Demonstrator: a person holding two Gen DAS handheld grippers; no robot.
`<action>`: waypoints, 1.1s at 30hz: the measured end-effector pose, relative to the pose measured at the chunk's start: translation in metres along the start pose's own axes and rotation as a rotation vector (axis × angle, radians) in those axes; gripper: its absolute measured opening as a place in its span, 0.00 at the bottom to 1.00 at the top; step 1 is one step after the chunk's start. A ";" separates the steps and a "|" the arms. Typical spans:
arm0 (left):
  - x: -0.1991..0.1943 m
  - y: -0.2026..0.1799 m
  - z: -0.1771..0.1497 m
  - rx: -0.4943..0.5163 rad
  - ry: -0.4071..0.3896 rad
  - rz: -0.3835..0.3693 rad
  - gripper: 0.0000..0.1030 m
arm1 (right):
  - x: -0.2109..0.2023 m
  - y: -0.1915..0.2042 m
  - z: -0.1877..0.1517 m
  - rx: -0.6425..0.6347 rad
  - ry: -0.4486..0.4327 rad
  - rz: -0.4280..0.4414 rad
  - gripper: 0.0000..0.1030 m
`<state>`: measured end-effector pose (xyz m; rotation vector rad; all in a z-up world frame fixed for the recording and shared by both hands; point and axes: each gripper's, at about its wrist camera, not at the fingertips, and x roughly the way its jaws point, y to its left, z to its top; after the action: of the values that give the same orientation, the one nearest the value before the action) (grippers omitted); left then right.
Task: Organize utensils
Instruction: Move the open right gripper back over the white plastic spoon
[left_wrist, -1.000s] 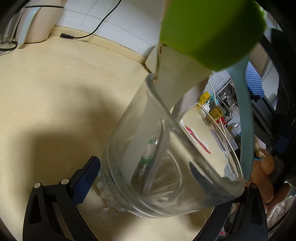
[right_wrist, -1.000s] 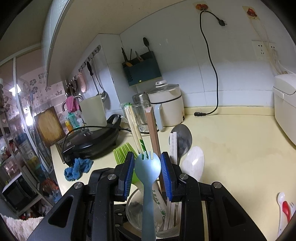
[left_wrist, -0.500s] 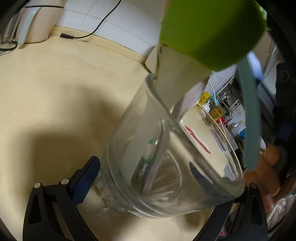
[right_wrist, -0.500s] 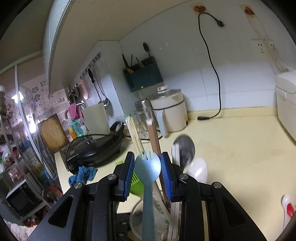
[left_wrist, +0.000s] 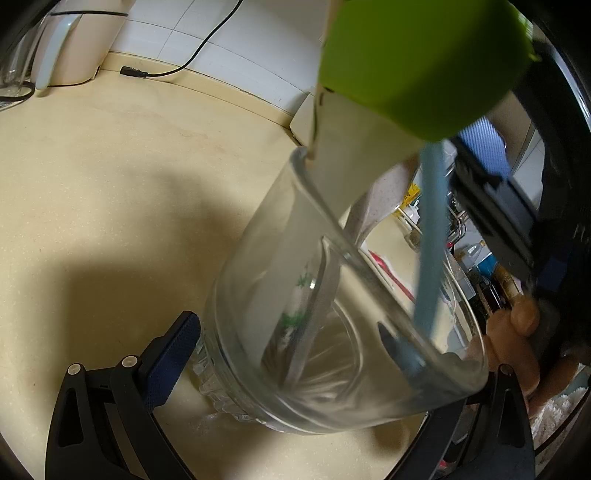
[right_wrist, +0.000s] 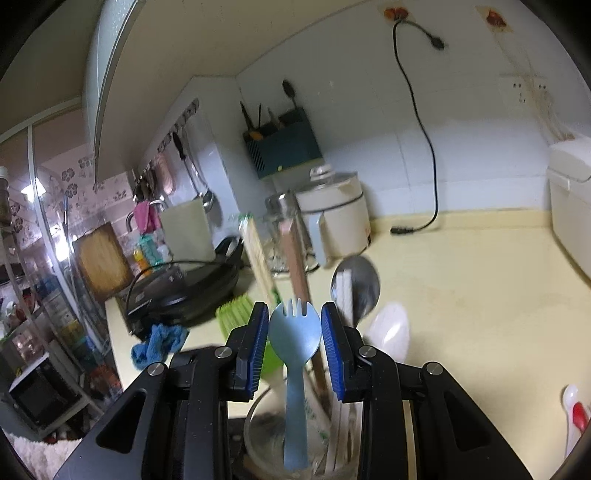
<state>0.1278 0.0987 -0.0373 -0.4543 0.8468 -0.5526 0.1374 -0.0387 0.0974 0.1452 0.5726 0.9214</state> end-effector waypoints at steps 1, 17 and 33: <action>0.000 0.000 0.000 0.000 0.000 0.000 0.97 | 0.000 0.001 -0.001 -0.004 0.014 0.005 0.29; 0.000 0.000 0.000 0.000 0.000 0.000 0.97 | -0.052 -0.026 -0.015 0.053 -0.014 -0.126 0.29; 0.000 0.000 0.000 0.000 0.000 0.000 0.97 | -0.094 -0.095 -0.099 0.134 0.151 -0.386 0.29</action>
<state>0.1278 0.0989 -0.0371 -0.4545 0.8471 -0.5530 0.1092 -0.1818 0.0183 0.0818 0.7722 0.5214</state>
